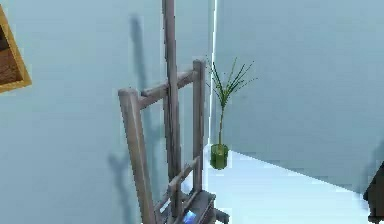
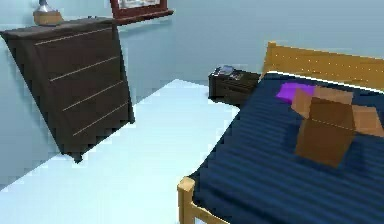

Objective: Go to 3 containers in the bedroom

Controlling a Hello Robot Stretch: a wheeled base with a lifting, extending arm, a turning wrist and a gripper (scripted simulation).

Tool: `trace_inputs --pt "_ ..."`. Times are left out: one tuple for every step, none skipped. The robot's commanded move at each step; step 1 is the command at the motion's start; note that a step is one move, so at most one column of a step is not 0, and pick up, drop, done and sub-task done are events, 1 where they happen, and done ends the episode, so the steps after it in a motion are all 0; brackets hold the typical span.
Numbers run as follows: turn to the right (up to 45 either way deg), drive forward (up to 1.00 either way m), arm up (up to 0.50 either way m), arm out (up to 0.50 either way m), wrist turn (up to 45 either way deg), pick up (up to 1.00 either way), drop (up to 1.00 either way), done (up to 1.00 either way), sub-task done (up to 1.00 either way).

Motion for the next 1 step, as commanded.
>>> trace_inputs --pt "-45.0 0.00 0.00 0.00 0.0 0.00 0.00 0.00 0.00"
